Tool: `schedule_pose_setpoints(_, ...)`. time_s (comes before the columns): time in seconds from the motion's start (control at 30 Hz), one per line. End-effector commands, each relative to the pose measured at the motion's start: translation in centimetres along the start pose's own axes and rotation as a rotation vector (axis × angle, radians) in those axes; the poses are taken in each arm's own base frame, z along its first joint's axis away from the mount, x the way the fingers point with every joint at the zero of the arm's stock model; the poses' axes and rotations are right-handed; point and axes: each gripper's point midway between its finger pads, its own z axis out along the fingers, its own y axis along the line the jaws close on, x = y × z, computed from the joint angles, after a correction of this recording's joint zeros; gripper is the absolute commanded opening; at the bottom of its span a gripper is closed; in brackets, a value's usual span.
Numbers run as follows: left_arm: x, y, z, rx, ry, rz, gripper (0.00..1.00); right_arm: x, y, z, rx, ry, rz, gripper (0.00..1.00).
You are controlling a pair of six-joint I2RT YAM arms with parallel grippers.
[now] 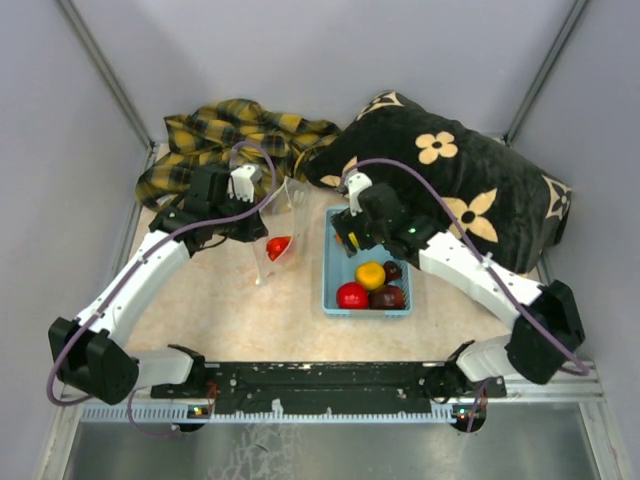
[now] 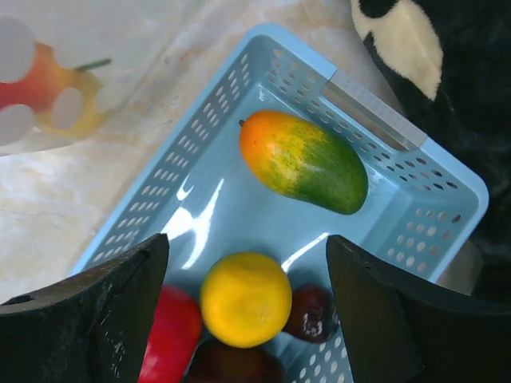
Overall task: Place the food in the zip-top bag and seal the zipper
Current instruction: Pick up the fake fruit from the bin.
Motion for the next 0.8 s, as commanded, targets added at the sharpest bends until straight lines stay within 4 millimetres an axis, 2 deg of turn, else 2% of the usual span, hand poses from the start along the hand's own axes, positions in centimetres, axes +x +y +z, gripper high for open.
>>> schedule_pose_setpoints(0.0,-0.7,-0.1,-0.7,0.008,-0.046,0.007,0.00,-0.5,-1.3,3.3,0.043,0.000,-0.166,0.81)
schedule_pose_setpoints(0.17,-0.9,0.1,-0.8,-0.006,-0.055,0.005,0.00,0.7,-2.3,6.5,0.063,0.069,-0.323,0.83)
schedule_pose_setpoints(0.37,-0.9,0.5,-0.8,-0.022,-0.057,0.002,0.00,1.7,-2.9,8.9,0.054,0.100,-0.492,0.84)
schedule_pose_setpoints(0.67,-0.8,0.6,-0.7,-0.020,-0.050,-0.002,0.00,2.5,-4.5,12.5,0.049,0.167,-0.584,0.85)
schedule_pose_setpoints(0.77,-0.8,0.7,-0.7,-0.023,-0.052,-0.002,0.00,3.6,-5.3,13.8,0.038,0.206,-0.571,0.86)
